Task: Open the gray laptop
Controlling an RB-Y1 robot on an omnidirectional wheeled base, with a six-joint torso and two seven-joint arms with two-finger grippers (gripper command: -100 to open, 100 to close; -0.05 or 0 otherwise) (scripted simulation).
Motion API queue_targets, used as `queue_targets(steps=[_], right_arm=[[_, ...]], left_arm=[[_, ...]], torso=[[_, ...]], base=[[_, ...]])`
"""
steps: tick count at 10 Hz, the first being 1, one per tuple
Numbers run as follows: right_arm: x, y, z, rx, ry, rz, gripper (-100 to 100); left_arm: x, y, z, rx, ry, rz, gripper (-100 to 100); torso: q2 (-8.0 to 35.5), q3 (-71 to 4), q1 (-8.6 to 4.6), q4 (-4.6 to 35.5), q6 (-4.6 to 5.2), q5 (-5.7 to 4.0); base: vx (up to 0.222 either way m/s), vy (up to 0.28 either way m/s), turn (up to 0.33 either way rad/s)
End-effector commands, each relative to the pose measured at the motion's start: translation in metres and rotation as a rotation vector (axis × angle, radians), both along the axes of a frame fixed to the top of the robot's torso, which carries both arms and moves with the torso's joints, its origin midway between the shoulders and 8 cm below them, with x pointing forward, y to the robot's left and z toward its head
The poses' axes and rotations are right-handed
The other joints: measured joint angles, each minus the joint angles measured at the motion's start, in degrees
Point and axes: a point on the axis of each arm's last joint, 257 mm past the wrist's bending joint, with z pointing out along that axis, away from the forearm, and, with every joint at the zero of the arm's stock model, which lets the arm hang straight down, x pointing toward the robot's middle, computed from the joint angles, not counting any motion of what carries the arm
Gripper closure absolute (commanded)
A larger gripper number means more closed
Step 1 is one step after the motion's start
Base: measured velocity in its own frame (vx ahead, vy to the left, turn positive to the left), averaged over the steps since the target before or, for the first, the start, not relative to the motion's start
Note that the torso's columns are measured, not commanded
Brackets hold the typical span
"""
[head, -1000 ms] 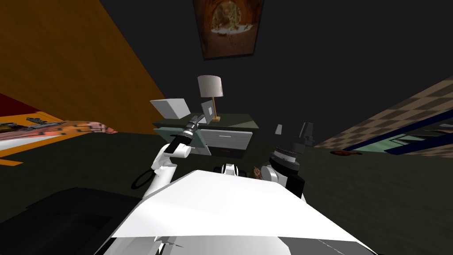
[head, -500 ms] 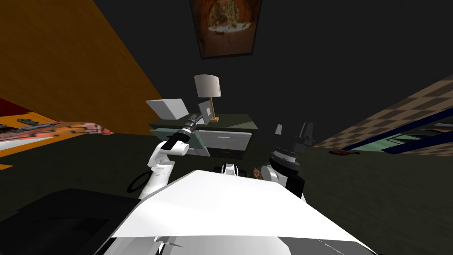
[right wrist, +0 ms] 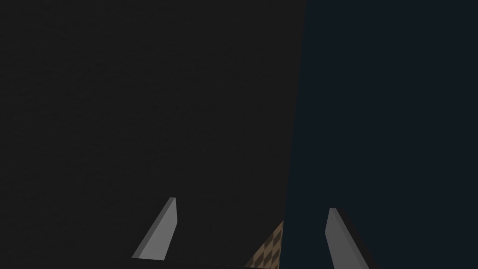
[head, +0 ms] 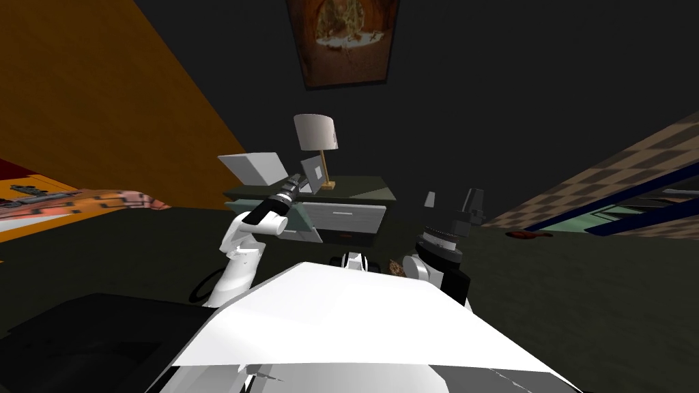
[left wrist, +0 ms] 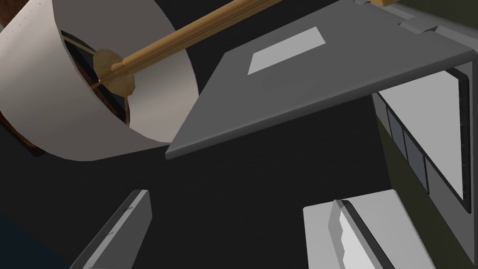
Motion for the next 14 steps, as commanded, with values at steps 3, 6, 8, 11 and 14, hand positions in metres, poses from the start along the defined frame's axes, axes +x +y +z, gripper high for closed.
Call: queue_targets(steps=[3, 6, 8, 11, 14], right_arm=[[0.0, 0.0, 0.0, 0.0, 0.0, 0.0, 0], [0.0, 0.0, 0.0, 0.0, 0.0, 0.0, 0], [0.0, 0.0, 0.0, 0.0, 0.0, 0.0, 0], [0.0, 0.0, 0.0, 0.0, 0.0, 0.0, 0], [0.0, 0.0, 0.0, 0.0, 0.0, 0.0, 0]], left_arm=[[0.001, 0.019, 0.013, 0.028, 0.044, 0.051, -100], [0.001, 0.03, 0.012, 0.033, 0.086, 0.084, -100], [0.001, 0.038, 0.017, 0.042, 0.104, 0.108, -100], [-0.001, 0.052, 0.031, 0.06, 0.125, 0.148, -100], [-0.004, 0.061, 0.034, 0.064, 0.151, 0.177, -100]], torso=[[0.0, 0.0, -0.03, 0.0, -0.01, -0.01], [0.0, 0.0, -0.05, 0.0, 0.0, -0.01], [0.0, 0.0, -0.01, 0.0, 0.0, 0.0], [0.0, 0.0, -0.03, 0.0, -0.01, -0.01], [0.0, 0.0, -0.05, 0.0, 0.0, -0.02]], base=[[0.043, -0.027, -0.02], [0.042, -0.028, -0.014], [0.034, -0.021, -0.018], [0.034, -0.024, -0.018], [0.036, -0.023, -0.013]])
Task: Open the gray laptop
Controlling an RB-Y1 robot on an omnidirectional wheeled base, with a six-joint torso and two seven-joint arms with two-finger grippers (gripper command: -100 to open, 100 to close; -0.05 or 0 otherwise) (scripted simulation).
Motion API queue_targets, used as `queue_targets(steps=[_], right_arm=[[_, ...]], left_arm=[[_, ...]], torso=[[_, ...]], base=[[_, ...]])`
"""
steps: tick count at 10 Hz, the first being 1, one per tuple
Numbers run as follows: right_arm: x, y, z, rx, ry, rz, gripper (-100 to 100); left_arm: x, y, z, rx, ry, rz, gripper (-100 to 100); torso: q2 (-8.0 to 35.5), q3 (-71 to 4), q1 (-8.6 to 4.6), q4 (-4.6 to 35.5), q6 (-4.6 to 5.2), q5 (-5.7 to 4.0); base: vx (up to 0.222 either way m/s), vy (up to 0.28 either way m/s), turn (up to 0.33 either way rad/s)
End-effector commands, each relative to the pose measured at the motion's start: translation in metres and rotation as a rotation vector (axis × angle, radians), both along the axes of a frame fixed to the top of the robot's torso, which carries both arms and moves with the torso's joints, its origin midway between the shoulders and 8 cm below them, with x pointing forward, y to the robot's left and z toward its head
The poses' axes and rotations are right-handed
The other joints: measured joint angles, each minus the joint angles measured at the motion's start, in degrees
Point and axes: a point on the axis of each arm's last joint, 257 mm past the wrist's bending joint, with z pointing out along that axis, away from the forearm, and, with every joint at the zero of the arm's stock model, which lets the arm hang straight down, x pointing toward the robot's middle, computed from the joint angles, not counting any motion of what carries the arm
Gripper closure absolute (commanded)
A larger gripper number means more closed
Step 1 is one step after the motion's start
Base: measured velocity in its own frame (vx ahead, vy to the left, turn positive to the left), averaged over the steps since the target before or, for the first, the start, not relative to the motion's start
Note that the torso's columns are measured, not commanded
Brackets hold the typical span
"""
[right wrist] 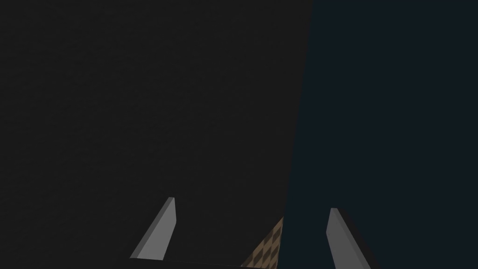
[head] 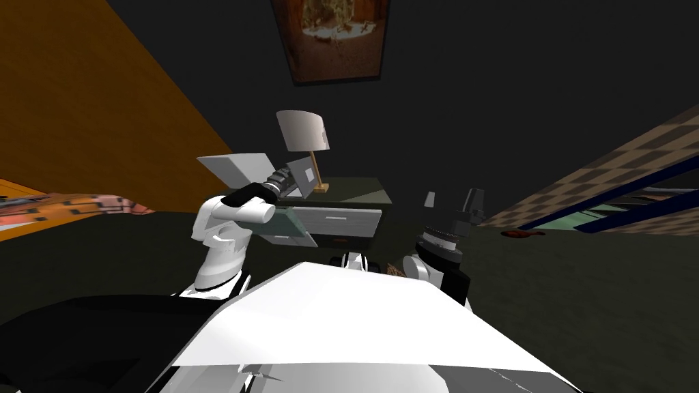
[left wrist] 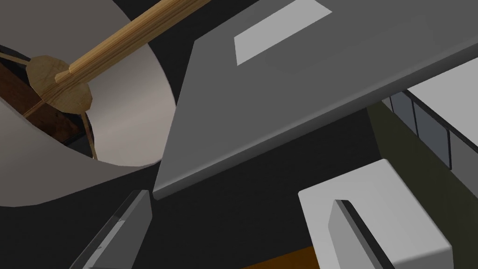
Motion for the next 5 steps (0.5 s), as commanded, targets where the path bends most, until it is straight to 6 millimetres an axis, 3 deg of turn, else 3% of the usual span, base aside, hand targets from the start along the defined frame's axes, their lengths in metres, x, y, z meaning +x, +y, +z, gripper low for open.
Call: queue_targets(steps=[1, 5], right_arm=[[0.0, 0.0, 0.0, 0.0, 0.0, 0.0, 0], [0.0, 0.0, 0.0, 0.0, 0.0, 0.0, 0]], left_arm=[[-0.003, 0.011, 0.006, 0.008, 0.026, 0.036, -100], [-0.008, 0.023, 0.016, 0.018, 0.05, 0.078, -100]], torso=[[0.0, 0.0, 0.03, 0.0, -0.01, 0.01], [0.0, 0.0, 0.0, 0.0, 0.0, 0.0]], base=[[0.038, -0.028, -0.021], [0.039, -0.021, -0.015]])
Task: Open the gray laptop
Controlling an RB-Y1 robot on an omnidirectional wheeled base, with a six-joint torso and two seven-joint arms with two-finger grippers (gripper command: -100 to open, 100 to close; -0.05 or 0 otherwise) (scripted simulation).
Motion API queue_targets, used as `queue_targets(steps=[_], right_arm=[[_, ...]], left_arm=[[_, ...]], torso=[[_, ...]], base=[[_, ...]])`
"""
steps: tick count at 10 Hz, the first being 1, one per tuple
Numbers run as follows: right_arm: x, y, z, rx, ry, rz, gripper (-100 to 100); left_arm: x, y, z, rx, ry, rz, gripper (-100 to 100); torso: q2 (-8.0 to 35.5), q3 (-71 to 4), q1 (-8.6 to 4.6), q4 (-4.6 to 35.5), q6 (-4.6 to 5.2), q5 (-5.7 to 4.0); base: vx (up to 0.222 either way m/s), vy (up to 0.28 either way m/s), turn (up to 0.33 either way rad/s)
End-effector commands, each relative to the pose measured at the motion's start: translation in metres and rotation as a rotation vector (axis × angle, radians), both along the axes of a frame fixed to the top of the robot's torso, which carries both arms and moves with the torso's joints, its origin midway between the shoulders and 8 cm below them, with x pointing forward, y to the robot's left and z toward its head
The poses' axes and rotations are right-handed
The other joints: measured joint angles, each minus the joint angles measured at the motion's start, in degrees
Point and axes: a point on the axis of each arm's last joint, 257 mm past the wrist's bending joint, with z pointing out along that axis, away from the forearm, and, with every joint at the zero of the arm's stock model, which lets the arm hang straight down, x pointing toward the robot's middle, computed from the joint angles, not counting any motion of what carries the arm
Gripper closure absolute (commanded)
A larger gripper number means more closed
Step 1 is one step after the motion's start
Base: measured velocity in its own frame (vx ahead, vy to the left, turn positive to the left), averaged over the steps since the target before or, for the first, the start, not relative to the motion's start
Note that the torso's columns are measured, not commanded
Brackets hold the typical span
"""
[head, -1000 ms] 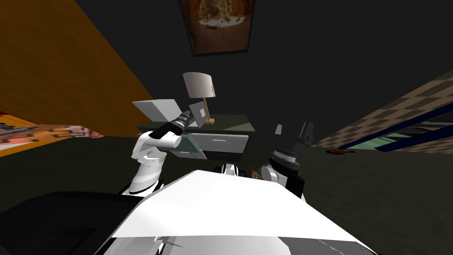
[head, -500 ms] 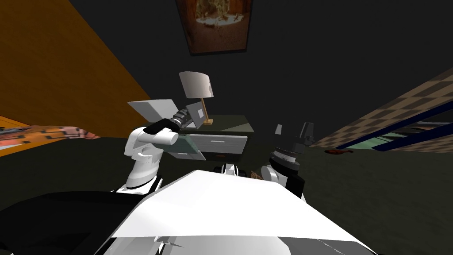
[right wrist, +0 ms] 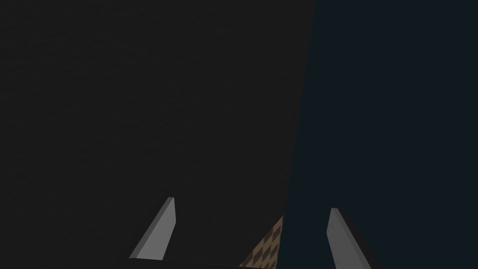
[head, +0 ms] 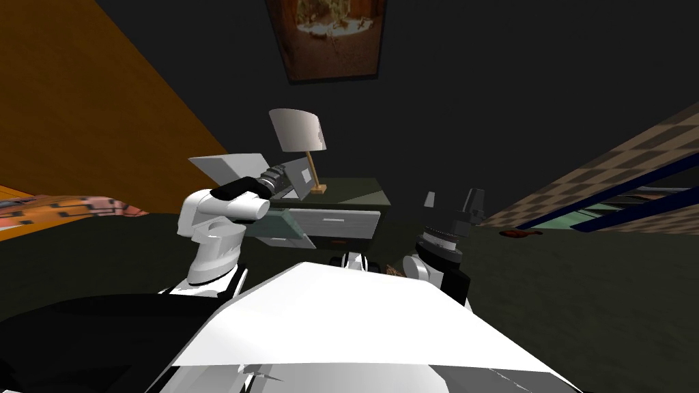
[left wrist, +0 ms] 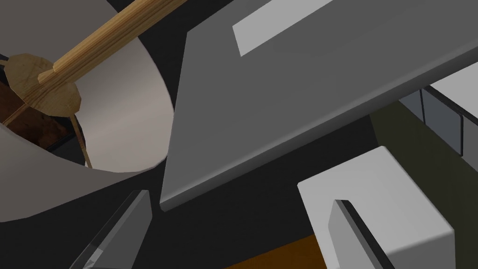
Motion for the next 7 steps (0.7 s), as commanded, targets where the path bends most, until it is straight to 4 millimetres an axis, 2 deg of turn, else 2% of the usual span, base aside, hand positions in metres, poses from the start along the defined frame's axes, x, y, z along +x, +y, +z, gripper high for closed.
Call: queue_targets(steps=[1, 7], right_arm=[[0.0, 0.0, 0.0, 0.0, 0.0, 0.0, 0], [0.0, 0.0, 0.0, 0.0, 0.0, 0.0, 0]], left_arm=[[-0.005, 0.008, 0.006, 0.006, 0.022, 0.034, -100], [-0.016, 0.021, 0.026, 0.026, 0.042, 0.089, -100]], torso=[[0.0, 0.0, 0.03, 0.0, 0.0, 0.01], [0.0, 0.0, 0.04, 0.0, 0.0, 0.01]], base=[[0.033, -0.02, -0.012], [0.03, -0.018, -0.013]])
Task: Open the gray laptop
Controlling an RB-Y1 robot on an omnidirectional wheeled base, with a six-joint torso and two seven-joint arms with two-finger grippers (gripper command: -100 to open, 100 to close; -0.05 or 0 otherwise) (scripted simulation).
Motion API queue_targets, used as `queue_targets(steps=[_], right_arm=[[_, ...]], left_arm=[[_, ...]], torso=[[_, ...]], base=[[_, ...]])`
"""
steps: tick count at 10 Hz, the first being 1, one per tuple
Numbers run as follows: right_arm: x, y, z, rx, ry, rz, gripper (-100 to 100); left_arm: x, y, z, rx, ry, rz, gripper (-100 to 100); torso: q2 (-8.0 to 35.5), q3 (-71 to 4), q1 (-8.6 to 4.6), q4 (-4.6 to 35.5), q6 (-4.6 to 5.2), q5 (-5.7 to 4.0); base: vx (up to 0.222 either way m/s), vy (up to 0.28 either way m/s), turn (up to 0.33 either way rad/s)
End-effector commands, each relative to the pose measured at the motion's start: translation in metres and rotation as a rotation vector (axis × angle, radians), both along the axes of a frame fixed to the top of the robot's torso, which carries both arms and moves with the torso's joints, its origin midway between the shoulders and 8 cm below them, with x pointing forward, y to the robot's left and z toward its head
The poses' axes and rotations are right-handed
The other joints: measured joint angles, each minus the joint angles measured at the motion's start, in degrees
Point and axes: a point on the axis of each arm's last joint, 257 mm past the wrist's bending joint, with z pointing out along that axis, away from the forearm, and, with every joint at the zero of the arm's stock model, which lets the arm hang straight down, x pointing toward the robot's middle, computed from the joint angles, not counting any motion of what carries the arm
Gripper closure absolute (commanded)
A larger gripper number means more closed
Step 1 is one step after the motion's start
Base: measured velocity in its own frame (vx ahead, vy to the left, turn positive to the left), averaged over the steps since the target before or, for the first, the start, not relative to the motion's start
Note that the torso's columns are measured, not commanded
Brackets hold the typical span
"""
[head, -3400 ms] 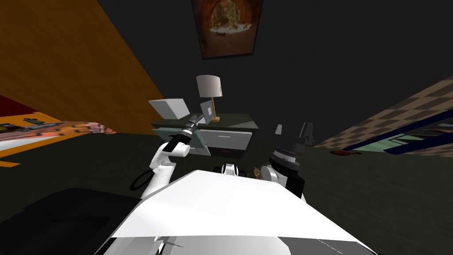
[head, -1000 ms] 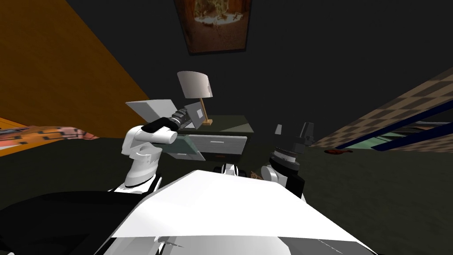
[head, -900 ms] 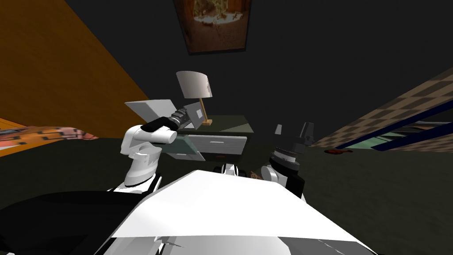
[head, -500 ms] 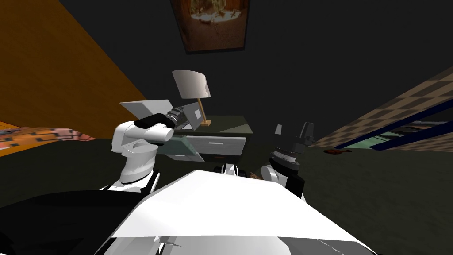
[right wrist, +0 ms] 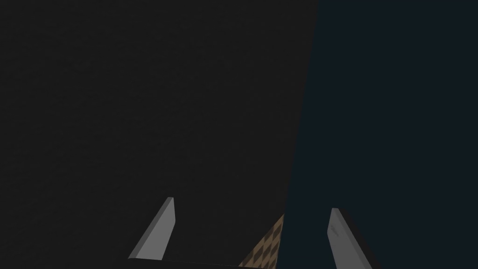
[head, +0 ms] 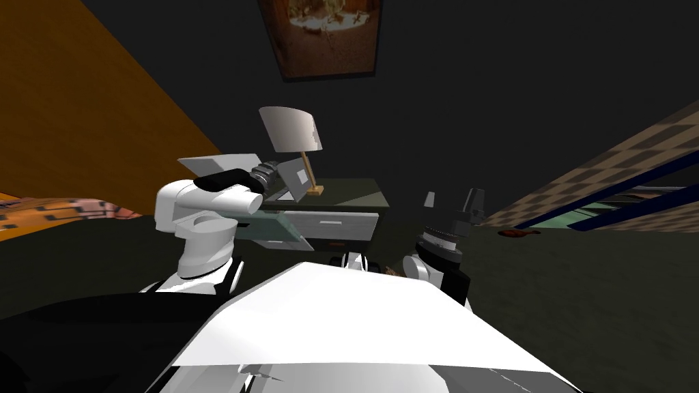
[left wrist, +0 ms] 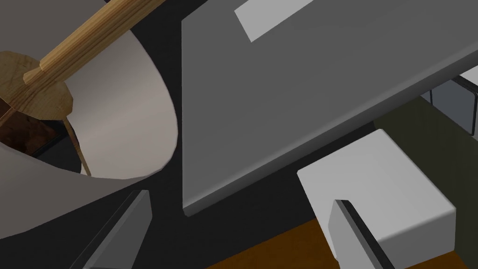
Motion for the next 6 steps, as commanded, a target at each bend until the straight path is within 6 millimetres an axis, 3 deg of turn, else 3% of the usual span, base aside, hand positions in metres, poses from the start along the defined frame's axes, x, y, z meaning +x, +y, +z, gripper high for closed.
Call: queue_targets(steps=[1, 2, 3, 6], right_arm=[[0.0, 0.0, 0.0, 0.0, 0.0, 0.0, 0], [0.0, 0.0, 0.0, 0.0, 0.0, 0.0, 0], [0.0, 0.0, 0.0, 0.0, 0.0, 0.0, 0], [0.0, 0.0, 0.0, 0.0, 0.0, 0.0, 0]], left_arm=[[-0.002, 0.002, 0.004, 0.003, 0.002, 0.007, -100], [-0.002, 0.002, 0.003, 0.003, 0.004, 0.009, -100], [-0.002, 0.002, 0.003, 0.003, 0.004, 0.009, 100], [0.003, 0.013, 0.0, -0.151, -0.011, 0.016, 100]], torso=[[0.0, 0.0, -0.03, 0.0, 0.0, -0.01], [0.0, 0.0, 0.0, 0.0, 0.0, 0.0], [0.0, 0.0, 0.02, 0.0, 0.0, 0.01], [-0.1, 0.0, 0.78, -0.2, -0.16, 0.46]], base=[[0.011, -0.008, -0.001], [0.0, 0.0, 0.0], [0.0, 0.0, 0.0], [-0.027, 0.061, -0.025]])
